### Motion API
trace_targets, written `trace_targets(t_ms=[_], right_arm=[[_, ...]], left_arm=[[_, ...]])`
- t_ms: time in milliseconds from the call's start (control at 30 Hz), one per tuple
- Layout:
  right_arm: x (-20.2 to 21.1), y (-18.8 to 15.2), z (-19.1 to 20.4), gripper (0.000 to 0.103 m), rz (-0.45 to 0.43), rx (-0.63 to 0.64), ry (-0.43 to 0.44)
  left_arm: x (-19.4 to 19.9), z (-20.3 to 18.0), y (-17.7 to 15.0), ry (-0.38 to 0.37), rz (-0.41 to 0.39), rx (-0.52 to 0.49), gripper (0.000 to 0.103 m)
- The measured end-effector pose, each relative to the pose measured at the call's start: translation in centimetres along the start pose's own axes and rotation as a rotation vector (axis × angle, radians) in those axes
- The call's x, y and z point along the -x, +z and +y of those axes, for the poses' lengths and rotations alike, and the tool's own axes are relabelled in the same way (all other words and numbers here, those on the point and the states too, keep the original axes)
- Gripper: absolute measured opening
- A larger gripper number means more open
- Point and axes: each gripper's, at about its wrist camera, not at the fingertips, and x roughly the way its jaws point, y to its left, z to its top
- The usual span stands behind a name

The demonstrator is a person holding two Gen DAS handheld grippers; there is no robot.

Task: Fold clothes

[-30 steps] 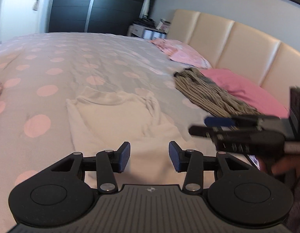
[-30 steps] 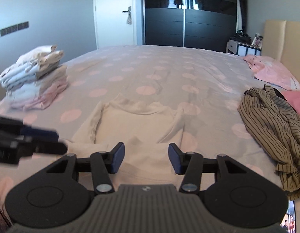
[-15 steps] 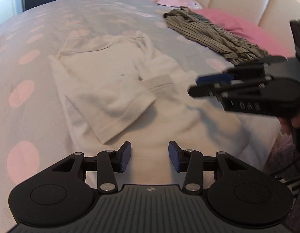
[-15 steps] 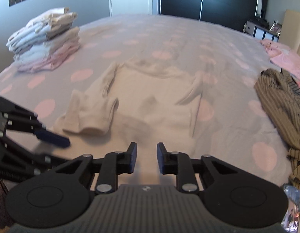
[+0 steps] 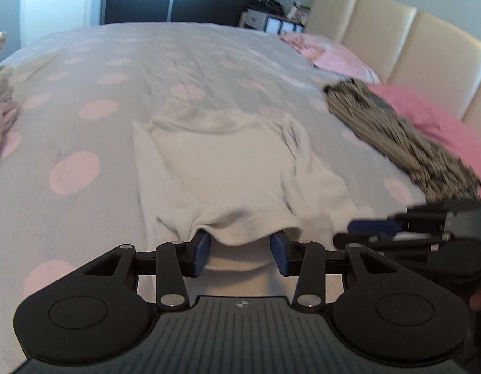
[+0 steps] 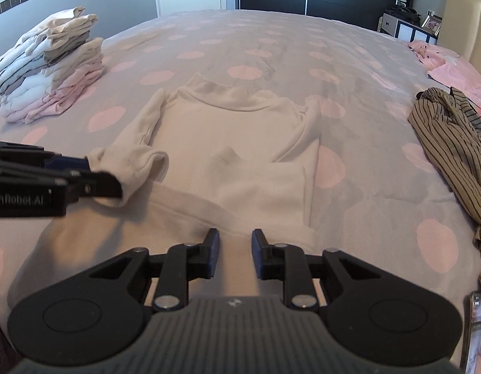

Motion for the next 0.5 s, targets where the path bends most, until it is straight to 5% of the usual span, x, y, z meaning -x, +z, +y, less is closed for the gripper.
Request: trace_targets(t_ms=[233, 500], right_arm=[[-0.4, 2.0, -0.5, 0.027, -0.047, -0.044, -0.032], [1.5, 2.2, -0.9, 0.033, -0.084, -0.051, -0.019]], left_arm=[[1.4, 0.3, 2.8, 0.093, -0.179, 0.071, 0.044], [2.0, 0.3, 3.0, 0.101, -0.105, 0.095, 0.044]])
